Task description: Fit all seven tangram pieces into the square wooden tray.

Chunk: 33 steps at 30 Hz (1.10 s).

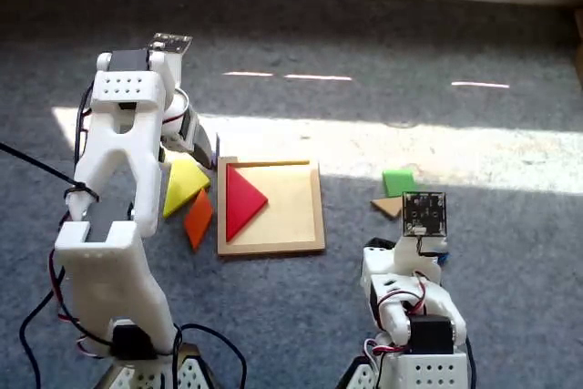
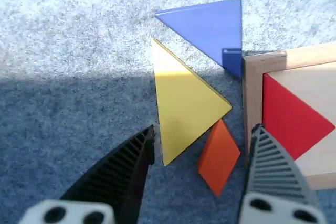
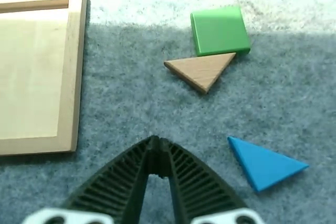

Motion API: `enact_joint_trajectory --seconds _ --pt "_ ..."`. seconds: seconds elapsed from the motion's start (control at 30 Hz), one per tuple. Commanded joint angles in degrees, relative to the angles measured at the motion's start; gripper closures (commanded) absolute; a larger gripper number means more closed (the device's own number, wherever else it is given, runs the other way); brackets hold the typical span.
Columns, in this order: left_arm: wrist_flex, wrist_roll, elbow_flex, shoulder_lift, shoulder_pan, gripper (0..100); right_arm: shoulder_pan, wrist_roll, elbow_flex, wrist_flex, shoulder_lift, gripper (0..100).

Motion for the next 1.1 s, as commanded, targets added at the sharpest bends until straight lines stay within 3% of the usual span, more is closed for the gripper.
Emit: enact_joint_trajectory --seconds 0.0,0.47,0.73,0.9,1.07 --pt "0.3 -1.1 0.0 -3.7 0.9 71 0.8 0.4 8.7 -0.2 -0.2 99.2" --pt "-2.0 -2.0 -0.1 -5.0 0.4 76 0.9 0.4 8.7 -0.2 -0.2 99.2" --pt "1.0 -3.3 1.0 -19.4 0.5 76 0.9 0.4 8.7 -0.2 -0.2 99.2" --pt "-0.2 -3.3 9.3 -28.4 0.8 75 0.9 0.4 8.7 -0.2 -0.2 99.2" --pt "-11.7 -5.5 24.4 -29.8 0.6 73 0.9 0.4 8.7 -0.2 -0.2 99.2"
